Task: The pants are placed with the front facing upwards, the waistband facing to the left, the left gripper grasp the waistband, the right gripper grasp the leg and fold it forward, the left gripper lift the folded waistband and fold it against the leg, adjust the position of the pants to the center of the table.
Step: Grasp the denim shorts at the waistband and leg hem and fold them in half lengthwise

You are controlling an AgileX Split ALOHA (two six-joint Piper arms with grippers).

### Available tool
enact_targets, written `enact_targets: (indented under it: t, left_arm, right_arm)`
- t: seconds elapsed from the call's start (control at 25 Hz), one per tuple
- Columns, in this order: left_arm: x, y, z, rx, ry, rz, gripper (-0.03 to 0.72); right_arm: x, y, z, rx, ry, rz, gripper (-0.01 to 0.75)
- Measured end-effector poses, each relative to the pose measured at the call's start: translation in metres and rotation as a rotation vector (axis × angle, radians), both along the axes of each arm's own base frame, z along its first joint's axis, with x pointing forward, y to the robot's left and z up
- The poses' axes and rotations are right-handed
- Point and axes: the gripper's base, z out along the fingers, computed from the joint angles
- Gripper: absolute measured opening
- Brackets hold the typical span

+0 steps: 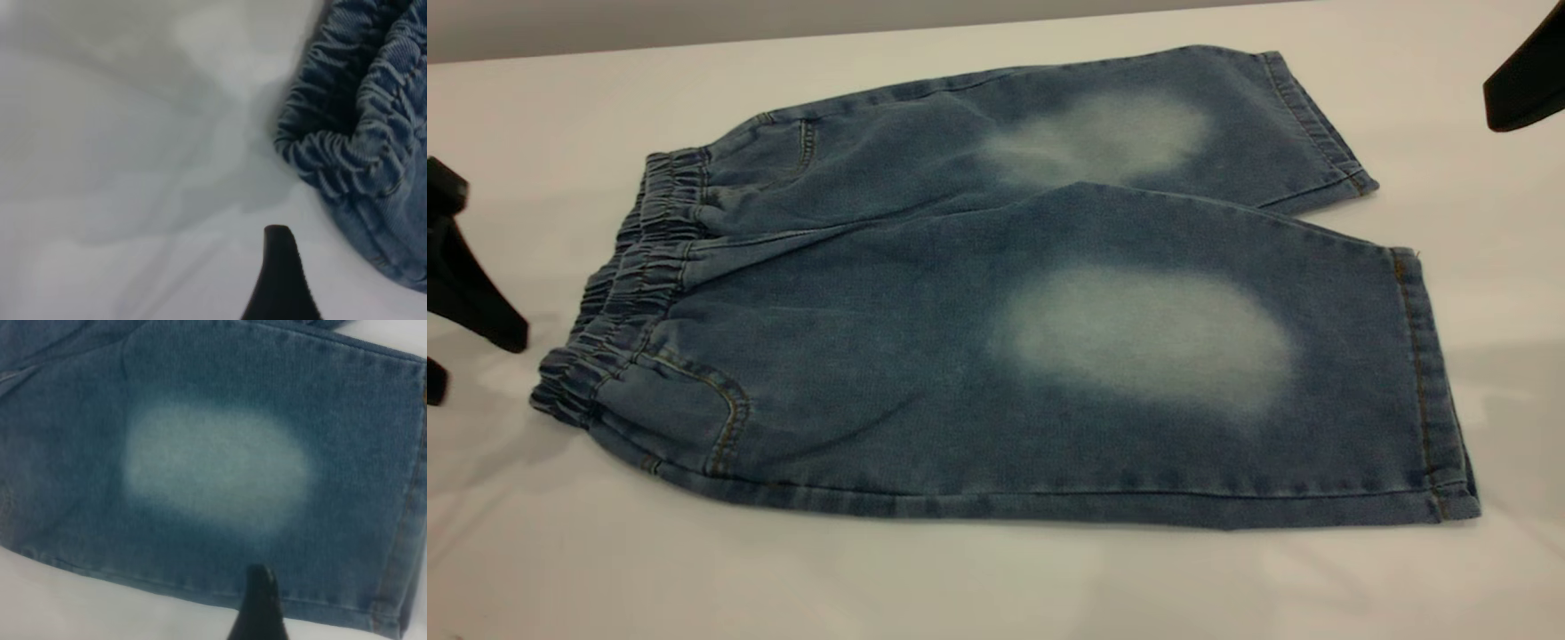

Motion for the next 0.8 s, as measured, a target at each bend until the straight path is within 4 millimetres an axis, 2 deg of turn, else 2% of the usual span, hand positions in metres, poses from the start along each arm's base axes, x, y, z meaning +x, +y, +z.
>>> enact_targets:
  t: [0.36, 0.6, 0.8]
  left_arm:
    - [0.023, -0.006, -0.023, -0.142, 0.009, 0.010, 0.466]
    - [0.023, -0.009, -0.037, -0.200, 0.093, 0.002, 0.466]
    - [0.024, -0.008, -0.038, -0.183, 0.091, 0.024, 0.466]
  right_arm:
    - [0.000, 0.001, 0.000, 0.005, 0.001, 0.007, 0.492]
    - [0.000, 0.001, 0.000, 0.004, 0.000, 0.009, 0.492]
    - [0.000, 0.001, 0.000, 0.004, 0.000, 0.009, 0.492]
